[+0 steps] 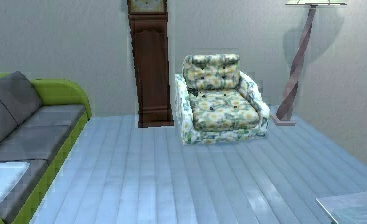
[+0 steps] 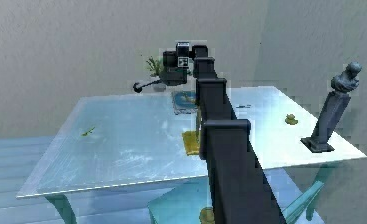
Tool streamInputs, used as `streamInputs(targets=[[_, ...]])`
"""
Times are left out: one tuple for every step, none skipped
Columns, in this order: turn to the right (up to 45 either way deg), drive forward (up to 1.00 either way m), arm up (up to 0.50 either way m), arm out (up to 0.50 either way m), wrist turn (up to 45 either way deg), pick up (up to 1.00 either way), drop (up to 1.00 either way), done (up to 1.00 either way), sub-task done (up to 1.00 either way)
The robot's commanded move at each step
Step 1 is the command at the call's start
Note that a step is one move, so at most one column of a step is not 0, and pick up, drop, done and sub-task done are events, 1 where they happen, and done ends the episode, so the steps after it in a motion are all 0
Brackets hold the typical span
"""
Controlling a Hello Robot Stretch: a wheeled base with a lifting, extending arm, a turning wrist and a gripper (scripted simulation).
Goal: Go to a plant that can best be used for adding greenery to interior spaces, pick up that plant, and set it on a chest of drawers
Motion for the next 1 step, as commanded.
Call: streamInputs(targets=[[0.0,0.00,0.00,0.00,-45.0,0.00,0.00,0.00,0.00]])
